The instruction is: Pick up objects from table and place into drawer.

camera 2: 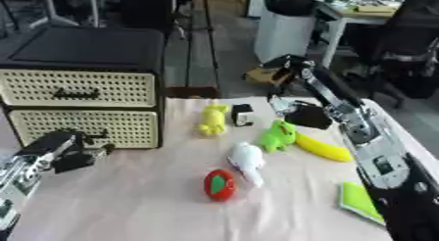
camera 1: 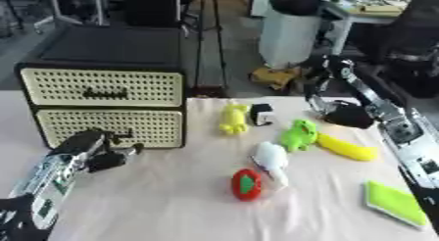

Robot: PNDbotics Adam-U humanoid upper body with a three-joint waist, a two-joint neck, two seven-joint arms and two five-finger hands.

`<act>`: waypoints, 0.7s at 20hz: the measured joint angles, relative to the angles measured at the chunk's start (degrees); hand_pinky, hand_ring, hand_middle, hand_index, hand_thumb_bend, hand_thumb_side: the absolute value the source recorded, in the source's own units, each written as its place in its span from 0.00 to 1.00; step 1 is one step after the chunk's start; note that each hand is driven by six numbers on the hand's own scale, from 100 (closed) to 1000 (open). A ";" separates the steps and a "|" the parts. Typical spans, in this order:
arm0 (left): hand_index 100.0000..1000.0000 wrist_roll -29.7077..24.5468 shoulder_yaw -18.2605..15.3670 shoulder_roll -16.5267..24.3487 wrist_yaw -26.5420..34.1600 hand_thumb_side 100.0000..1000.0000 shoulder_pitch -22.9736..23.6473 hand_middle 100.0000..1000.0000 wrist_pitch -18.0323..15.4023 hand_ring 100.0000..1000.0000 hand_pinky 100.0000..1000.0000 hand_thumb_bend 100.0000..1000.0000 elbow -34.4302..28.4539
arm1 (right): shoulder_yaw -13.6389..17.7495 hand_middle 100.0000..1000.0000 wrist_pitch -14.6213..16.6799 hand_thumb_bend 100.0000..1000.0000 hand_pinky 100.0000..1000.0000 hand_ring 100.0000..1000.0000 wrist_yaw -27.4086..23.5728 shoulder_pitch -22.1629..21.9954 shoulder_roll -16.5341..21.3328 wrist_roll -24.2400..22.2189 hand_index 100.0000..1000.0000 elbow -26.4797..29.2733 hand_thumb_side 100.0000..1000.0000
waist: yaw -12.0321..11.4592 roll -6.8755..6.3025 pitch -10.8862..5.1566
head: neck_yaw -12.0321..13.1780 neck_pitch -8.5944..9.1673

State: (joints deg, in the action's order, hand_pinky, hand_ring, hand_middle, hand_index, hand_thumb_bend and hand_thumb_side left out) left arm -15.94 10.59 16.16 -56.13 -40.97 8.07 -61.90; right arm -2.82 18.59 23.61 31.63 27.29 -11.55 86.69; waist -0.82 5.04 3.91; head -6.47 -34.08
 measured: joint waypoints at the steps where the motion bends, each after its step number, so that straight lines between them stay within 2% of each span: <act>1: 0.81 0.92 -0.34 0.11 1.17 1.00 1.14 0.78 0.26 0.70 0.62 0.43 -1.60 | 0.03 0.77 0.00 0.00 0.59 0.70 0.00 0.11 -0.19 0.00 0.84 -0.02 0.47 | -0.01 -0.01 0.01 | -0.07 0.01; 6: 0.75 3.89 -2.01 3.85 9.46 1.00 9.43 0.67 1.49 0.54 0.50 0.41 -15.51 | 0.82 0.77 0.03 0.00 0.59 0.70 0.04 -0.49 -0.40 0.58 0.84 -0.09 0.47 | -0.46 -0.28 0.37 | -0.43 0.03; 11: 0.73 3.92 -4.79 7.82 23.20 1.00 17.10 0.65 0.20 0.51 0.47 0.41 -30.60 | 1.97 0.77 -0.12 0.00 0.59 0.70 -0.27 -3.08 -0.40 2.11 0.84 0.58 0.47 | -0.55 -0.48 0.37 | -1.15 0.46; 14: 0.72 4.03 -6.11 9.13 28.42 1.00 18.97 0.64 0.05 0.50 0.46 0.41 -35.54 | 2.48 0.76 -0.38 0.00 0.59 0.70 -0.72 -4.12 -0.40 2.53 0.84 1.30 0.47 | -0.54 -0.48 0.37 | -1.26 0.52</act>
State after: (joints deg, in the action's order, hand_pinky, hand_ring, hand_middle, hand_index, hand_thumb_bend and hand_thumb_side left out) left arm -11.91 4.48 25.29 -27.71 -22.01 8.12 -97.45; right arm -0.35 18.21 22.88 27.50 26.89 -9.01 87.99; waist -1.36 4.57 4.28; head -7.73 -33.56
